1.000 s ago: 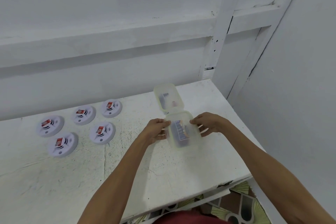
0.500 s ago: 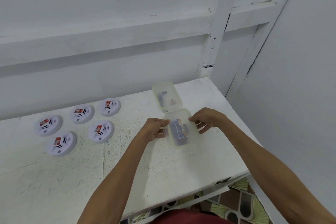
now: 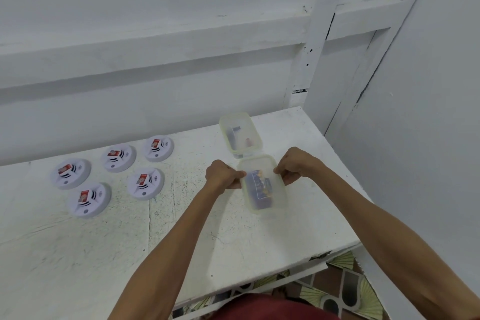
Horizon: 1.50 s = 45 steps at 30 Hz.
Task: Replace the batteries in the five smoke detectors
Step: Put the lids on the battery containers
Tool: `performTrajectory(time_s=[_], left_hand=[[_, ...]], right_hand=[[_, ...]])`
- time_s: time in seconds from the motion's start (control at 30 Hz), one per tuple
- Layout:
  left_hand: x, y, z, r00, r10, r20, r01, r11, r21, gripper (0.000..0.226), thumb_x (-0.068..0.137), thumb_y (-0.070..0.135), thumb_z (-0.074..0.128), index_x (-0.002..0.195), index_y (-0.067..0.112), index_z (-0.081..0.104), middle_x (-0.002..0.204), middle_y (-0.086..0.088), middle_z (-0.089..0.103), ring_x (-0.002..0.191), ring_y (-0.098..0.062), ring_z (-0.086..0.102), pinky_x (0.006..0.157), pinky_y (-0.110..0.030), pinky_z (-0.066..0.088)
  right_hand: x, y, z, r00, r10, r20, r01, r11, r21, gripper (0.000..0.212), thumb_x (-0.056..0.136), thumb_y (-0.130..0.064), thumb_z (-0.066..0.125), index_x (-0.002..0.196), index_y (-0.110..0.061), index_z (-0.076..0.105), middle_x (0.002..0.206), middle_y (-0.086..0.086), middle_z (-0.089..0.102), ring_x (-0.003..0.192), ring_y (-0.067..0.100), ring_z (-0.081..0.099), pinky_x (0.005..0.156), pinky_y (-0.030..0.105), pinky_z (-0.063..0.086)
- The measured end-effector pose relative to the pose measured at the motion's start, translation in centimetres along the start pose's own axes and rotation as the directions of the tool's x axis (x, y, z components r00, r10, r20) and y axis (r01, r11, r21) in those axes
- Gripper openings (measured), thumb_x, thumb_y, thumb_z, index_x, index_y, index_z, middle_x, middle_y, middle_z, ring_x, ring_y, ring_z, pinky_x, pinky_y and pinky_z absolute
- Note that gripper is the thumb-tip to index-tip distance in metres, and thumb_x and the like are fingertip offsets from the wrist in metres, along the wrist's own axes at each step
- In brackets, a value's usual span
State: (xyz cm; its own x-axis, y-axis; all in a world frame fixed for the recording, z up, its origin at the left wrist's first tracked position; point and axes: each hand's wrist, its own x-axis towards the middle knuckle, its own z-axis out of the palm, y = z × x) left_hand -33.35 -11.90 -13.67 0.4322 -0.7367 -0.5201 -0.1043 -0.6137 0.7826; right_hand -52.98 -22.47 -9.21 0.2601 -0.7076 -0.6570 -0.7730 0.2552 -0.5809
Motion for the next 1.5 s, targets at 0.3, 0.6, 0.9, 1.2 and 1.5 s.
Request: performTrajectory(time_s=[0.3, 0.6, 0.9, 1.2, 1.5], left_hand=[[0.1, 1.0, -0.8, 0.971, -0.082, 0.226, 0.115, 0.984, -0.139, 0.035, 0.09, -0.003, 0.076, 0.119, -0.001, 0.058, 0.119, -0.03, 0.07, 0.078, -0.029, 0.075, 0.059, -0.031, 0.065], [0.8, 1.7, -0.6, 0.959, 0.102, 0.263, -0.139, 0.982, 0.128, 0.074, 0.086, -0.002, 0.077, 0.138, 0.025, 0.032, 0.119, -0.019, 0.063, 0.084, -0.038, 0.078, 0.068, -0.04, 0.066], [0.6, 2.1, -0.5, 0.933, 0.058, 0.354, -0.147, 0.962, 0.231, 0.066, 0.09, 0.001, 0.072, 0.148, 0.016, 0.045, 0.12, -0.017, 0.067, 0.083, -0.03, 0.076, 0.073, -0.039, 0.067], [1.1, 1.1, -0.5, 0.914, 0.072, 0.4, -0.098, 0.994, 0.045, 0.04, 0.099, 0.019, 0.07, 0.136, 0.015, 0.056, 0.108, -0.015, 0.07, 0.081, -0.025, 0.071, 0.08, -0.045, 0.066], [0.5, 0.9, -0.4, 0.898, 0.028, 0.44, -0.021, 1.0, -0.022, 0.035, 0.102, 0.021, 0.066, 0.135, 0.02, 0.055, 0.112, -0.014, 0.07, 0.085, -0.028, 0.069, 0.071, -0.038, 0.066]], right_hand=[[-0.7, -0.1, 0.0, 0.996, -0.089, -0.025, 0.089, 0.996, -0.025, 0.042, 0.088, -0.001, 0.071, 0.127, 0.001, 0.058, 0.097, 0.021, 0.07, 0.076, 0.029, 0.072, 0.067, 0.039, 0.064], [-4.6, -0.1, 0.4, 0.905, -0.266, 0.332, 0.42, 0.681, -0.6, 0.132, 0.068, -0.044, 0.09, 0.158, -0.021, -0.003, 0.15, 0.005, 0.04, 0.129, 0.023, 0.045, 0.099, 0.029, 0.041], [-4.7, 2.3, 1.9, 0.914, -0.201, 0.352, 0.403, 0.545, -0.735, 0.162, 0.056, -0.063, 0.088, 0.148, -0.016, -0.036, 0.152, 0.013, 0.025, 0.132, 0.028, 0.042, 0.104, 0.038, 0.045], [-4.9, 5.2, 2.5, 0.854, -0.451, 0.261, 0.454, 0.398, -0.797, 0.145, 0.063, -0.077, 0.072, 0.156, -0.011, -0.019, 0.135, 0.008, 0.04, 0.091, 0.012, 0.042, 0.076, 0.025, 0.041], [-4.2, 6.4, 2.7, 0.828, -0.519, 0.213, 0.442, 0.368, -0.818, 0.141, 0.063, -0.08, 0.067, 0.156, -0.012, -0.015, 0.129, 0.006, 0.043, 0.087, 0.013, 0.045, 0.075, 0.026, 0.048]])
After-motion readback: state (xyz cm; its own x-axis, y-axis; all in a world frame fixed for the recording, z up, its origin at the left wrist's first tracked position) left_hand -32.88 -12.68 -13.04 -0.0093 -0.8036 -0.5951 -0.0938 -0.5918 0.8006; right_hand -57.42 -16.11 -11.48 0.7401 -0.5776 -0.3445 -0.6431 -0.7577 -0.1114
